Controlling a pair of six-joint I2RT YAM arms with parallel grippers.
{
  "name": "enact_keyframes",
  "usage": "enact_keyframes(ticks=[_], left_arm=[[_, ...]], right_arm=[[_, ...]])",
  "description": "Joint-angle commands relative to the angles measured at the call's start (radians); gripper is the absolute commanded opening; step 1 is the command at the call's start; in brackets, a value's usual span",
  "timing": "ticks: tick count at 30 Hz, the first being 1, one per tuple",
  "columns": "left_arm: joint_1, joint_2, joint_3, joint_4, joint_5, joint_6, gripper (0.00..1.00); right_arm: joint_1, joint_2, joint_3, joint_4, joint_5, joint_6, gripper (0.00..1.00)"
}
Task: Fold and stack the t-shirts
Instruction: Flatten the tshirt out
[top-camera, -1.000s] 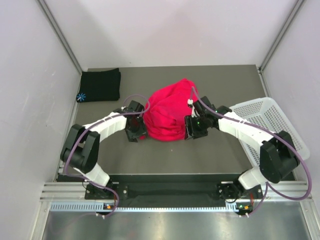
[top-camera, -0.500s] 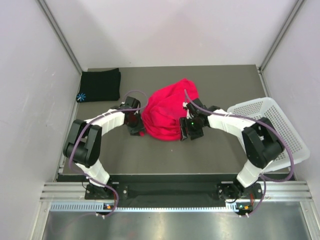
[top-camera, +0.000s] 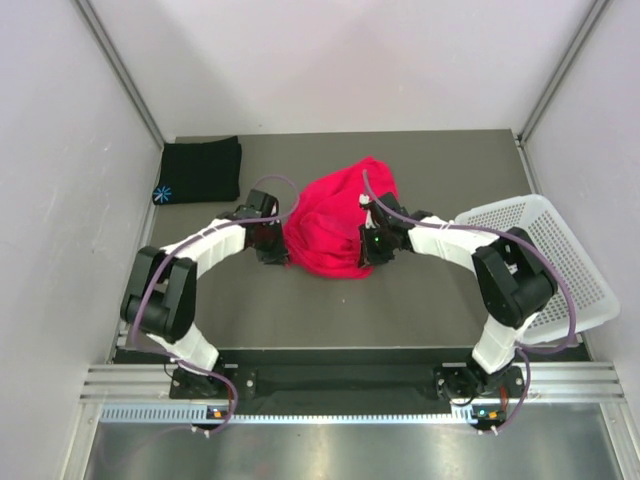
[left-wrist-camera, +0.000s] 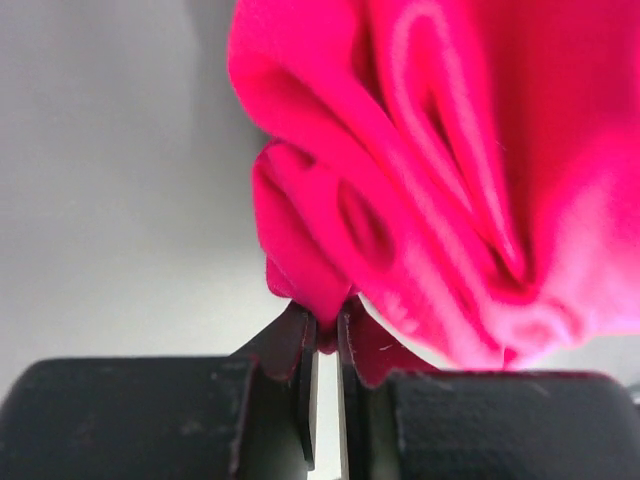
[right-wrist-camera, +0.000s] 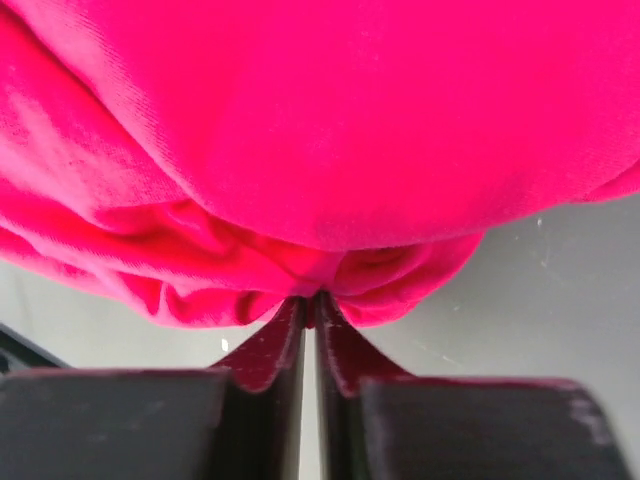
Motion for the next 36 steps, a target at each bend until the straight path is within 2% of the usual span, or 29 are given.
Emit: enact_keyframes(ticks=[1, 5, 11, 16, 17, 20, 22, 23, 26, 27, 29, 33, 34, 36], left_arm=[[0.008, -0.125, 0.039, -0.035, 0.008, 0.046, 0.0], [0.008, -0.284, 0.053, -0.126, -0.018, 0.062, 0.0], [0.009, -0.655, 0.114, -0.244, -0.044, 0.113, 0.0], [0.008, -0.806, 0.341, -0.405, -0.134, 0.171, 0.0], [0.008, -0.832, 0.431, -0.463, -0.156, 0.176, 0.0], [0.008, -0.865, 0.614, -0.53, -0.298, 0.17, 0.0], [0.008, -0.868, 0.7, -0.551, -0.37, 0.167, 0.0], [0.006, -0.857, 0.779, -0.555, -0.454, 0.162, 0.0], [0.003, -0.807, 0.887, -0.526, -0.513, 0.162, 0.0], [0.001, -0.793, 0.898, -0.473, -0.51, 0.161, 0.0], [0.001, -0.739, 0.886, -0.399, -0.484, 0.161, 0.0], [0.001, -0.606, 0.809, -0.206, -0.301, 0.122, 0.0], [0.001, -0.572, 0.793, -0.13, -0.248, 0.103, 0.0], [0.001, -0.445, 0.756, -0.085, -0.152, 0.052, 0.0]], right_arm=[[0.016, -0.022, 0.027, 0.071, 0.014, 0.004, 0.02], [0.048, -0.145, 0.081, -0.046, 0.06, -0.007, 0.0], [0.164, -0.401, 0.194, -0.257, 0.1, -0.042, 0.0], [0.282, -0.531, 0.296, -0.321, 0.015, 0.002, 0.0], [0.304, -0.541, 0.323, -0.308, -0.014, 0.035, 0.0], [0.4, -0.549, 0.368, -0.264, -0.123, 0.126, 0.0], [0.469, -0.533, 0.394, -0.192, -0.205, 0.163, 0.0], [0.485, -0.529, 0.411, -0.161, -0.229, 0.2, 0.0], [0.505, -0.504, 0.423, -0.042, -0.318, 0.272, 0.0], [0.505, -0.493, 0.429, -0.026, -0.334, 0.281, 0.0], [0.503, -0.489, 0.451, -0.014, -0.334, 0.287, 0.0], [0.467, -0.531, 0.408, 0.003, -0.248, 0.326, 0.0], [0.424, -0.544, 0.39, 0.005, -0.233, 0.345, 0.0], [0.352, -0.596, 0.301, 0.017, -0.188, 0.424, 0.0]])
